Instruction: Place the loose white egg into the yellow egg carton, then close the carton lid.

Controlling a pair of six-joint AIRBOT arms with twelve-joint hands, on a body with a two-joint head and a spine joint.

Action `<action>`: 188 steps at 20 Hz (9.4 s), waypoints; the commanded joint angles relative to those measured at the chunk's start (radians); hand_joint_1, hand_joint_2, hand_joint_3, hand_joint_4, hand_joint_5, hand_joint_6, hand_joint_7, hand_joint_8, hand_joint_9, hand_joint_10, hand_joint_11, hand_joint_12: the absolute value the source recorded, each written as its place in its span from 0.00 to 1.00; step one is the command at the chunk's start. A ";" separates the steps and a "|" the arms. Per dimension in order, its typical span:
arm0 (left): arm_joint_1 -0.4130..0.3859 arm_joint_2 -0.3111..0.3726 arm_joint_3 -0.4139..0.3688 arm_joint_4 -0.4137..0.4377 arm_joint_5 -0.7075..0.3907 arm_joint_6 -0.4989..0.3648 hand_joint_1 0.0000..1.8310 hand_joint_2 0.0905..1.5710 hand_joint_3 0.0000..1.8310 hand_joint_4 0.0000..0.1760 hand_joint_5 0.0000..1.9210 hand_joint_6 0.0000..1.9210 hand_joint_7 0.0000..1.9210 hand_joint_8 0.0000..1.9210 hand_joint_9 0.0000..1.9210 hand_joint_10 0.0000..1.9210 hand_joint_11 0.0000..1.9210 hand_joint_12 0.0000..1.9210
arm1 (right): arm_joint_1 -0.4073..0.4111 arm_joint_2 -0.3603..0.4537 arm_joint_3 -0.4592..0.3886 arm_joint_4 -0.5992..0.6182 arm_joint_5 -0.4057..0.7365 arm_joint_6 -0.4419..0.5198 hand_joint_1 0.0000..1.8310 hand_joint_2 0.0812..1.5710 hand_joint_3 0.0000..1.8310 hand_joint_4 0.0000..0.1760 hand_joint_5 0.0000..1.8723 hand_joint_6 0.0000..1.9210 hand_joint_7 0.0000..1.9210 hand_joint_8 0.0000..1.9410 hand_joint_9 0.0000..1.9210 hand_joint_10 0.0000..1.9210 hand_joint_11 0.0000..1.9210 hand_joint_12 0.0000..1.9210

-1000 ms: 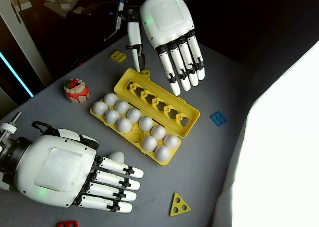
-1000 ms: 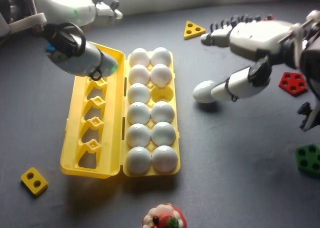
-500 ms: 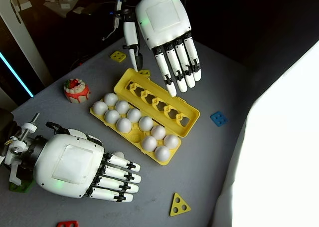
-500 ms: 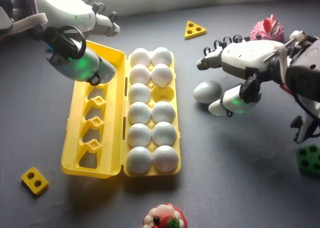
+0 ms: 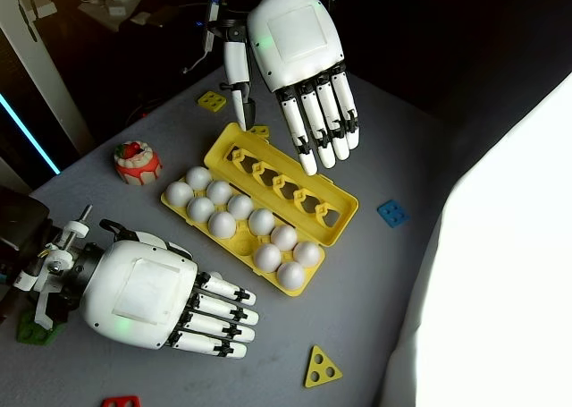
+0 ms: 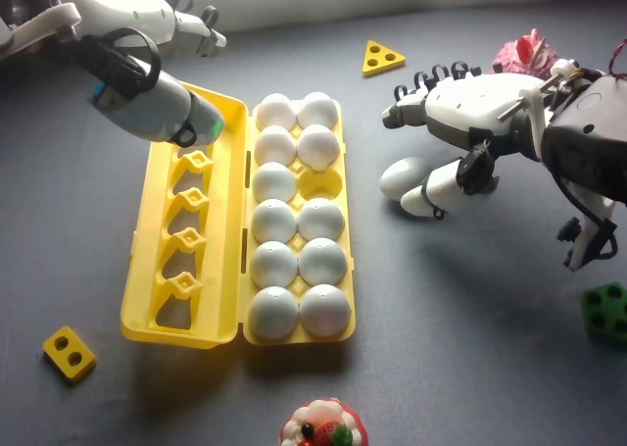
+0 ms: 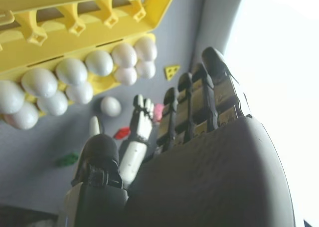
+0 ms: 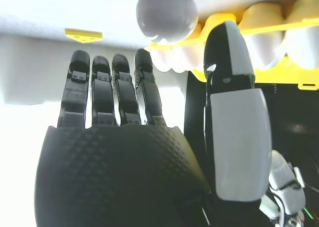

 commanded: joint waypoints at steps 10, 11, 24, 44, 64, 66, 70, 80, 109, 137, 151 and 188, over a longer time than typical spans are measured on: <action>-0.056 0.003 -0.041 0.117 0.041 -0.017 0.00 0.83 0.00 0.16 0.04 0.00 0.06 0.00 0.05 0.00 0.00 0.26 | -0.021 -0.018 0.026 -0.036 0.023 -0.010 0.50 0.65 0.00 0.00 0.09 0.20 0.07 0.00 0.03 0.00 0.00 0.06; -0.058 0.003 -0.042 0.118 0.046 -0.015 0.00 0.83 0.00 0.16 0.04 0.00 0.06 0.00 0.06 0.01 0.00 0.26 | -0.021 -0.020 0.027 -0.038 0.023 -0.010 0.49 0.65 0.00 0.00 0.09 0.22 0.08 0.00 0.03 0.00 0.00 0.11; -0.021 -0.003 -0.035 0.146 0.102 -0.130 0.00 0.83 0.00 0.14 0.04 0.00 0.07 0.00 0.06 0.00 0.00 0.29 | -0.025 -0.050 0.064 -0.102 0.028 0.047 0.48 0.67 0.00 0.00 0.09 0.31 0.07 0.01 0.03 0.01 0.00 0.11; 0.036 0.007 -0.123 0.274 0.198 -0.417 0.00 0.83 0.00 0.12 0.05 0.01 0.08 0.00 0.07 0.00 0.00 0.32 | -0.027 -0.050 0.065 -0.124 0.023 0.065 0.49 0.67 0.00 0.00 0.12 0.32 0.10 0.00 0.04 0.01 0.00 0.16; 0.084 0.019 -0.111 0.270 0.125 -0.405 0.00 0.83 0.00 0.14 0.04 0.00 0.06 0.00 0.06 0.00 0.00 0.30 | -0.024 -0.040 0.061 -0.124 0.011 0.126 0.60 0.75 0.00 0.00 0.43 0.66 0.22 0.00 0.09 0.00 0.00 0.21; 0.080 0.019 -0.108 0.270 0.125 -0.402 0.00 0.83 0.00 0.17 0.04 0.00 0.07 0.00 0.06 0.00 0.00 0.30 | -0.025 -0.021 0.038 -0.303 0.020 0.312 0.61 0.75 0.00 0.00 0.45 0.64 0.22 0.00 0.09 0.00 0.00 0.25; 0.078 0.019 -0.109 0.270 0.125 -0.401 0.00 0.83 0.00 0.14 0.04 0.00 0.07 0.00 0.07 0.00 0.00 0.31 | -0.038 0.003 -0.031 -0.543 0.130 0.540 0.60 0.75 0.00 0.00 0.44 0.65 0.20 0.00 0.08 0.00 0.00 0.24; 0.071 0.018 -0.084 0.269 0.126 -0.401 0.00 0.83 0.00 0.17 0.04 0.00 0.06 0.00 0.05 0.00 0.00 0.26 | -0.036 -0.053 -0.015 -0.686 0.341 0.935 0.61 0.74 0.00 0.00 0.45 0.63 0.22 0.00 0.09 0.00 0.00 0.25; 0.027 0.024 -0.037 0.248 0.153 -0.362 0.00 0.84 0.00 0.16 0.04 0.00 0.06 0.00 0.06 0.00 0.00 0.27 | -0.129 -0.200 0.122 -0.769 0.407 1.297 0.61 0.74 0.00 0.00 0.46 0.62 0.23 0.00 0.09 0.00 0.00 0.33; 0.021 0.023 -0.038 0.247 0.163 -0.363 0.00 0.83 0.00 0.16 0.04 0.00 0.06 0.00 0.05 0.00 0.00 0.29 | -0.147 -0.237 0.168 -0.790 0.430 1.294 0.29 0.65 0.00 0.00 0.13 0.06 0.11 0.00 0.07 0.00 0.00 0.29; 0.009 0.023 0.021 0.231 0.184 -0.522 0.00 0.83 0.00 0.16 0.03 0.00 0.06 0.00 0.06 0.00 0.00 0.29 | -0.102 -0.139 0.151 -0.902 0.328 1.295 0.29 0.64 0.00 0.00 0.11 0.01 0.09 0.00 0.06 0.00 0.00 0.25; 0.339 -0.077 0.149 0.054 0.064 -1.103 0.05 0.83 0.00 0.00 0.22 0.00 0.25 0.00 0.23 0.00 0.00 0.64 | -0.241 0.523 -0.167 -1.405 0.129 1.309 0.02 0.77 0.00 0.00 0.13 0.01 0.11 0.00 0.06 0.00 0.00 0.18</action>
